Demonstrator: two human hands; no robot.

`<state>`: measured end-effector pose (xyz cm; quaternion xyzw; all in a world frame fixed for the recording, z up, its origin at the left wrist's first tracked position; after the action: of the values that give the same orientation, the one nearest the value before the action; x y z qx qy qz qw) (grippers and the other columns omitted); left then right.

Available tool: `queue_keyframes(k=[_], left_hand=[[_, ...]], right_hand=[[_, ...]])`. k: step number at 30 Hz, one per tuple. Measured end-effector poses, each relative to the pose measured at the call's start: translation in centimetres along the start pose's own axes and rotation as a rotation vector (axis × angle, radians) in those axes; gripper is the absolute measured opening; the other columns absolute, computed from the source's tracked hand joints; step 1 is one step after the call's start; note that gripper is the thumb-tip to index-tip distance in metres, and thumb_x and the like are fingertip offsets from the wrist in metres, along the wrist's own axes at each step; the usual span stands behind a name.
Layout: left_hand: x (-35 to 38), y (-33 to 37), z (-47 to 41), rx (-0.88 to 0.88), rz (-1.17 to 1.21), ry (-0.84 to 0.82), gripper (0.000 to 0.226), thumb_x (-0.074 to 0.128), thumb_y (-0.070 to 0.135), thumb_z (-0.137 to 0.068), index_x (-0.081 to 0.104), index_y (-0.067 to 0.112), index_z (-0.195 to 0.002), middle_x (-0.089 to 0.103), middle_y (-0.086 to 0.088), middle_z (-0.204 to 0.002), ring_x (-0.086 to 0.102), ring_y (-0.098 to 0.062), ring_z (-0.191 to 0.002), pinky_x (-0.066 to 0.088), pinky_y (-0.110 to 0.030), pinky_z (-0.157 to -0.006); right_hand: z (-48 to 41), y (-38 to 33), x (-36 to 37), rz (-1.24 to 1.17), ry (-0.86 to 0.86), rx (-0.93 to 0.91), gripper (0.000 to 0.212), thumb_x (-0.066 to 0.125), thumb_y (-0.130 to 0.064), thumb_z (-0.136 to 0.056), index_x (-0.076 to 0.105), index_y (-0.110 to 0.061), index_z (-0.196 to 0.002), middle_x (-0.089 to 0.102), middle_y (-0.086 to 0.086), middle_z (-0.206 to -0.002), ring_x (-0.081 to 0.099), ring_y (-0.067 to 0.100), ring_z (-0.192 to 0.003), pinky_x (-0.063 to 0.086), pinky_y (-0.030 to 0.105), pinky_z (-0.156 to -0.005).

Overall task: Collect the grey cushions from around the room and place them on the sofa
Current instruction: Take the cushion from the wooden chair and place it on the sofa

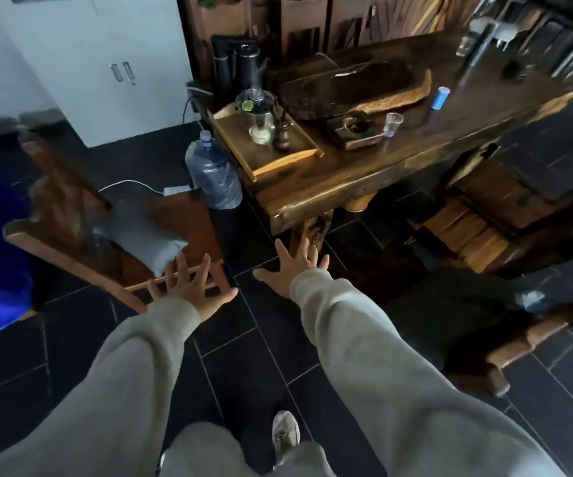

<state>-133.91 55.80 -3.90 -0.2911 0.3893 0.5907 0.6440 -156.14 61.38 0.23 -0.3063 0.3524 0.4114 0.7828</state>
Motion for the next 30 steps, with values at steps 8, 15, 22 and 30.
queue_keyframes(k=[8, 15, 22, 30], left_hand=[[-3.8, -7.8, -13.8, -0.199, 0.074, -0.073, 0.109, 0.032, 0.097, -0.074, -0.01, 0.043, -0.16, -0.025, -0.006, -0.17, -0.015, -0.033, -0.157, 0.007, -0.064, -0.122], [-7.5, -17.1, -32.9, -0.225, 0.105, -0.112, 0.103, 0.044, 0.085, -0.084, -0.009, 0.042, -0.161, -0.027, -0.007, -0.169, -0.015, -0.033, -0.157, 0.012, -0.059, -0.124], [-6.9, -27.8, -52.9, -0.285, 0.116, -0.142, 0.1, 0.046, 0.08, -0.088, -0.001, 0.035, -0.163, -0.02, -0.006, -0.171, -0.012, -0.034, -0.157, 0.013, -0.059, -0.124], [-3.0, -36.2, -65.2, -0.252, 0.277, -0.191, 0.097, 0.061, 0.067, -0.088, 0.016, 0.025, -0.163, 0.025, -0.007, -0.169, 0.025, -0.036, -0.153, 0.028, -0.056, -0.12]], right_hand=[[-14.4, -11.5, -1.3, -0.009, -0.138, -0.137, 0.097, 0.048, -0.08, -0.088, -0.002, -0.044, -0.164, -0.014, 0.016, -0.174, -0.004, 0.038, -0.16, 0.001, 0.058, -0.128], [-28.4, -22.0, 3.2, -0.252, -0.373, -0.067, 0.097, 0.053, -0.074, -0.089, -0.003, -0.048, -0.163, -0.013, 0.01, -0.174, 0.023, 0.041, -0.156, 0.029, 0.052, -0.123], [-43.2, -30.0, 15.5, -0.476, -0.532, 0.025, 0.083, 0.059, -0.061, -0.094, 0.02, -0.038, -0.163, 0.037, 0.006, -0.166, 0.038, 0.032, -0.15, 0.032, 0.043, -0.117], [-48.1, -33.3, 28.2, -0.785, -0.67, 0.47, 0.128, 0.071, -0.07, -0.071, -0.014, -0.037, -0.161, 0.049, 0.02, -0.153, 0.051, 0.046, -0.135, 0.046, 0.059, -0.11]])
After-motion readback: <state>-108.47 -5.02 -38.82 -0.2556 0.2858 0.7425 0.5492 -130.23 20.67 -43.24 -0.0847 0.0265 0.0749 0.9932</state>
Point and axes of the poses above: each hand's wrist, its own z-axis away from the middle knuckle, its own x-axis out of the palm, y = z × x, the point moved 6 cm from there along -z, towards the middle knuckle
